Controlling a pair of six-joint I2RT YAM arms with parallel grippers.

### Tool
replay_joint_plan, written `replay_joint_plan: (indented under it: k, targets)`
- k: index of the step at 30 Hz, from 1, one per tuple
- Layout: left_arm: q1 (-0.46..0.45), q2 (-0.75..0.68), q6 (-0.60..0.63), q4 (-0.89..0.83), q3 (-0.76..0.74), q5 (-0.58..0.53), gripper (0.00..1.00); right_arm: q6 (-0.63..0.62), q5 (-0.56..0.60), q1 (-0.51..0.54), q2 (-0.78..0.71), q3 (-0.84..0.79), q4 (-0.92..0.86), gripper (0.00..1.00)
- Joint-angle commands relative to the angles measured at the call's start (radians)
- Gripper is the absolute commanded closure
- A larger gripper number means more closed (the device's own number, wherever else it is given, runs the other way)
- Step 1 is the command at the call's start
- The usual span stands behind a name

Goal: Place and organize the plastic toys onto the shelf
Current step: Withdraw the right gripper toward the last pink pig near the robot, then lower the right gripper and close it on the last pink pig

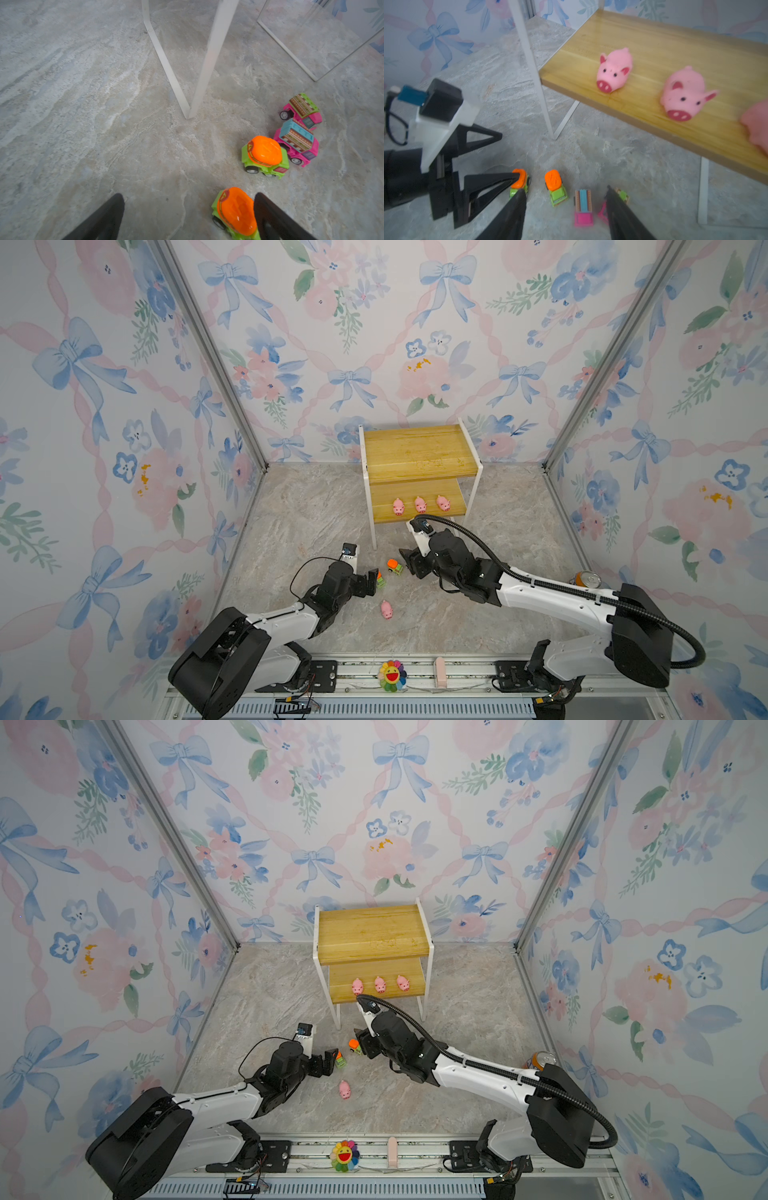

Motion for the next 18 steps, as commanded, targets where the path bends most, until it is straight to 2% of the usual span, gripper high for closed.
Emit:
replay_joint_plan:
  k: [1, 5, 9, 18]
  targets:
    - [0.005, 0.009, 0.022, -0.006, 0.010, 0.017, 0.02, 0.013, -0.101, 0.081, -0.015, -0.111, -0.071, 0.36]
    - [0.006, 0.013, 0.022, -0.007, 0.011, 0.020, 0.02, 0.119, -0.080, 0.192, 0.022, -0.213, 0.026, 0.36]
    - [0.006, 0.008, 0.021, -0.007, 0.007, 0.019, 0.02, 0.186, -0.024, 0.284, 0.096, -0.238, 0.118, 0.35]
    - [0.006, -0.005, 0.013, -0.008, -0.002, 0.015, 0.02, 0.231, -0.009, 0.341, 0.265, -0.180, 0.229, 0.33]
